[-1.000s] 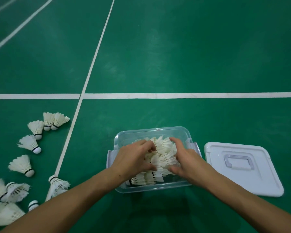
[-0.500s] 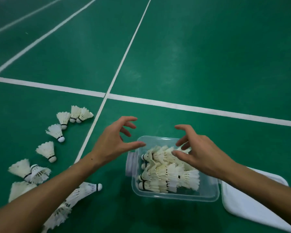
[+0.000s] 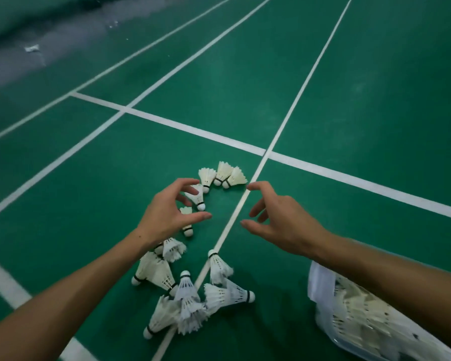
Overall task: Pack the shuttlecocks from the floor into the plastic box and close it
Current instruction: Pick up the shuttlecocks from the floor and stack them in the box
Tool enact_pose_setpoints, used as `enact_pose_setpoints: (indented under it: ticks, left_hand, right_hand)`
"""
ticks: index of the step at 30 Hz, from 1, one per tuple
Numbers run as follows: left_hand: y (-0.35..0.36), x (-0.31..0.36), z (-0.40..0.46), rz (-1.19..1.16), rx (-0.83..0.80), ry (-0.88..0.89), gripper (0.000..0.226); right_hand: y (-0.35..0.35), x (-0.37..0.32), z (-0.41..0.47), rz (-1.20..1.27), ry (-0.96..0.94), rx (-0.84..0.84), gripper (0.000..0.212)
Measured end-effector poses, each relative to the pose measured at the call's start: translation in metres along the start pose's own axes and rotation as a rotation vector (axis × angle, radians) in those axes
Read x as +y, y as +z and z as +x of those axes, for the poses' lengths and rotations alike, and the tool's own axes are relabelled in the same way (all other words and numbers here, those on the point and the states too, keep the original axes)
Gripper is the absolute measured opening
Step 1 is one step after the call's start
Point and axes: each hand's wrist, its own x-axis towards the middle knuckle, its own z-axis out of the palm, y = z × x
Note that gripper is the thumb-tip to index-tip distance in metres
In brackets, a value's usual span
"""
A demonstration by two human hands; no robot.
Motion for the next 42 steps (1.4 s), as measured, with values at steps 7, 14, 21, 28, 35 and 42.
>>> enact_pose_setpoints:
  ticks: [7, 14, 21, 28, 35, 42]
  left_hand:
    - [-0.043, -0.074, -0.015, 0.154, -0.029, -0.153, 0.093]
    - [-0.034, -0.107, -0.008, 0.387, -0.292, -0.224, 0.096]
    - [-0.021, -0.117, -0.015, 0.57, -0.495, -0.292, 0.118]
    - [-0.004, -0.106, -0.029, 0.577, -0.355, -0.144, 0.071]
    - [0.008, -0.095, -0.027, 0.579, -0.066, -0.029, 0.02]
    - [0.0, -0.032, -0.026, 0.481, 0.084, 0.069, 0.014]
  right_hand:
    - [0.073, -0.028, 0.051, 0.018, -0.029, -0.062, 0.072]
    - [0.12, -0.03, 0.068, -0.13, -0.024, -0.252, 0.083]
    - [0.138, 0.004, 0.039, -0.291, -0.029, -0.543, 0.112]
    - [0.14, 0.015, 0.032, -0.229, -0.015, -0.371, 0.071]
    - [0.12, 0.016, 0.029, -0.068, 0.014, -0.059, 0.038]
    - [0.019, 0.015, -0.035, 0.166, 0.13, 0.08, 0.03]
